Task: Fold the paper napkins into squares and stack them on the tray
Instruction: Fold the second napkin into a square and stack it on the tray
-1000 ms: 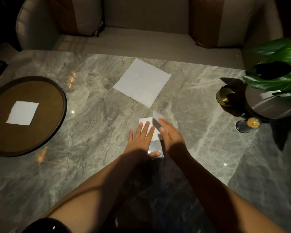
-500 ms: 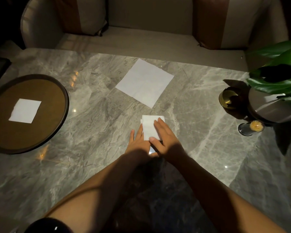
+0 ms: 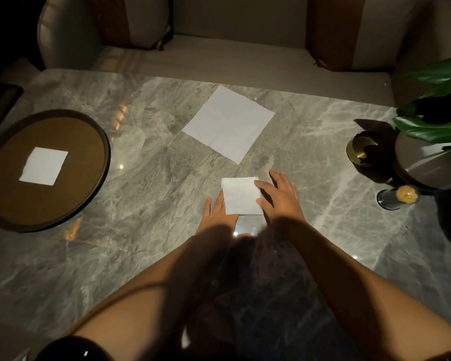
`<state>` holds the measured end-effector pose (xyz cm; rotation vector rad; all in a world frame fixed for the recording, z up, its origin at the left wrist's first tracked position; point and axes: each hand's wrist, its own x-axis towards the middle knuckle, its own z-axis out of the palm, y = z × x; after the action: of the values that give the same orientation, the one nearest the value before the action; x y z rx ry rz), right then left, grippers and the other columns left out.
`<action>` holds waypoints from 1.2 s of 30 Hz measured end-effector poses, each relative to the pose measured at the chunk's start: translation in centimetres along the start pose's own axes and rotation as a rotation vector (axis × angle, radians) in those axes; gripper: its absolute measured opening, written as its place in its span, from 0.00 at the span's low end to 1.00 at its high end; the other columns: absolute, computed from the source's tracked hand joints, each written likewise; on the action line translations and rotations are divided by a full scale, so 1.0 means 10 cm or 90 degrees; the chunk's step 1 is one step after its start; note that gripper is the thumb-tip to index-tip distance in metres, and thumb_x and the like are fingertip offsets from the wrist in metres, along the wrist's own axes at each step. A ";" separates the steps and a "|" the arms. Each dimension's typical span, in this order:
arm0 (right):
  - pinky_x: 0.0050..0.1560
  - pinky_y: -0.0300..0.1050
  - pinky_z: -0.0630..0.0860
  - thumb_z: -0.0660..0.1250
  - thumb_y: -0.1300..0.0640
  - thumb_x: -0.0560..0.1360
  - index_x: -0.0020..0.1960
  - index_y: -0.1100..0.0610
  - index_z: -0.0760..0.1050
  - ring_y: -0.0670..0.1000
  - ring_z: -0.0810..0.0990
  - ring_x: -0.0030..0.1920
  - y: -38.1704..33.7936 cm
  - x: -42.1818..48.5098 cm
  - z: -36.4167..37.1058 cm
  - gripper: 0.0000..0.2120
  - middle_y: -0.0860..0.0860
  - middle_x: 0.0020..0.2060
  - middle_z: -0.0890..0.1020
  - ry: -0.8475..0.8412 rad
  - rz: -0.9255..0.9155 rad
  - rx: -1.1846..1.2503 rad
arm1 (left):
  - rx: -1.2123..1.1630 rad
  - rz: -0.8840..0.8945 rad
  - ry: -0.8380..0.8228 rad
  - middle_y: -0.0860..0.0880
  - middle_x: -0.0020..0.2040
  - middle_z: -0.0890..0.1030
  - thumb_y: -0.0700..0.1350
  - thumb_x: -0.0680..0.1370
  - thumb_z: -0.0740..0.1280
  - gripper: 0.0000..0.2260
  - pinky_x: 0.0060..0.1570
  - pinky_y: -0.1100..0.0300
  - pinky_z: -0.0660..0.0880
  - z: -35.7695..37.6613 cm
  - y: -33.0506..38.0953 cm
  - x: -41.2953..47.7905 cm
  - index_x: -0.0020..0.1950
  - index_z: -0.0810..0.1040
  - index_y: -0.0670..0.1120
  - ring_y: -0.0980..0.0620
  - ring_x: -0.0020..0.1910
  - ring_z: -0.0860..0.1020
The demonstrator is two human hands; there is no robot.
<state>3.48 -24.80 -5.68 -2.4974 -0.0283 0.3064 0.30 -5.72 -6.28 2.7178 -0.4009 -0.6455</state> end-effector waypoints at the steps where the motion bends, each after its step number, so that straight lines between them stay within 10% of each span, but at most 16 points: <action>1: 0.79 0.56 0.43 0.66 0.54 0.80 0.74 0.48 0.70 0.55 0.47 0.81 0.01 0.00 0.01 0.23 0.52 0.81 0.56 -0.003 -0.002 -0.009 | 0.004 -0.001 -0.005 0.50 0.82 0.43 0.74 0.73 0.56 0.44 0.76 0.38 0.39 -0.01 0.00 0.00 0.81 0.43 0.56 0.49 0.80 0.39; 27: 0.77 0.54 0.36 0.69 0.47 0.77 0.80 0.42 0.57 0.53 0.39 0.81 0.15 0.03 0.04 0.35 0.49 0.82 0.45 -0.075 -0.031 -0.107 | 0.032 0.011 -0.036 0.46 0.82 0.41 0.72 0.72 0.63 0.47 0.71 0.49 0.29 -0.05 -0.06 0.05 0.81 0.46 0.51 0.48 0.79 0.35; 36: 0.77 0.54 0.36 0.68 0.46 0.78 0.80 0.42 0.56 0.53 0.39 0.81 0.17 0.02 0.04 0.35 0.48 0.82 0.45 -0.074 -0.035 -0.109 | 0.071 0.062 -0.037 0.50 0.81 0.38 0.70 0.75 0.60 0.44 0.77 0.46 0.41 -0.17 -0.48 -0.24 0.81 0.42 0.54 0.47 0.80 0.37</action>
<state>3.47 -25.94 -7.01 -2.6393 -0.1779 0.4430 0.01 -0.11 -5.69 2.7678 -0.5973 -0.6949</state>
